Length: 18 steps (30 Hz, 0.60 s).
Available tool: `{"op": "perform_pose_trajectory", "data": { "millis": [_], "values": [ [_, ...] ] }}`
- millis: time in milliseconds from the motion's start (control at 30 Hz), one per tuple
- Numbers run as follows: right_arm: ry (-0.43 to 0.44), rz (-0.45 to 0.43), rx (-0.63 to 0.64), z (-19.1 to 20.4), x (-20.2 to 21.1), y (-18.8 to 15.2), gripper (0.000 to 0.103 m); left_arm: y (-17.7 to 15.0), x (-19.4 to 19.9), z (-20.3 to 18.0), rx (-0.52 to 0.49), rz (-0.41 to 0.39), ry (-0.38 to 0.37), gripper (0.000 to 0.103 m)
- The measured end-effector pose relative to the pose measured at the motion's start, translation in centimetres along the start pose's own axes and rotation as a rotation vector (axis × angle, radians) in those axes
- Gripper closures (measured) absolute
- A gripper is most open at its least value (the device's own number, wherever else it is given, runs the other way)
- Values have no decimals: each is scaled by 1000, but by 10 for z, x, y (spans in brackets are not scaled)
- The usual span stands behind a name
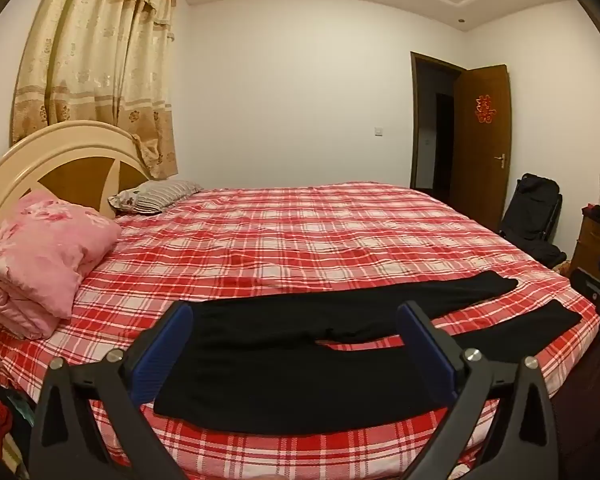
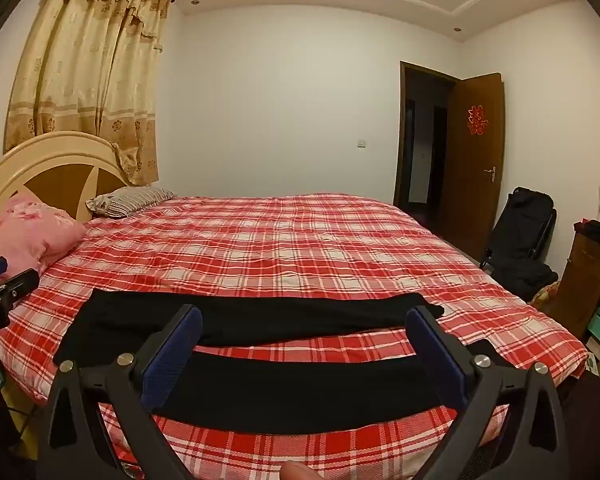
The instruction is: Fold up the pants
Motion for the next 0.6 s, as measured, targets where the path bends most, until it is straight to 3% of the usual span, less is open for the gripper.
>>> {"op": "perform_pose_trajectory", "data": {
  "millis": [167, 600],
  "values": [
    [-2, -1, 3, 1, -1, -1, 1, 0, 1, -3, -39, -22, 9, 0],
    [-3, 7, 2, 1, -5, -4, 1, 1, 4, -4, -20, -17, 0, 0]
  ]
}}
Point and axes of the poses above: each gripper's, at about its wrist camera, not at the fingertips, and x roughly against the way its jaws point, z to its left, y to its top, the point moved 5 cm from there along -x, roughly the way its jaws point, and after that the axes turned 8 degrees about x, right-handed, at the moved point
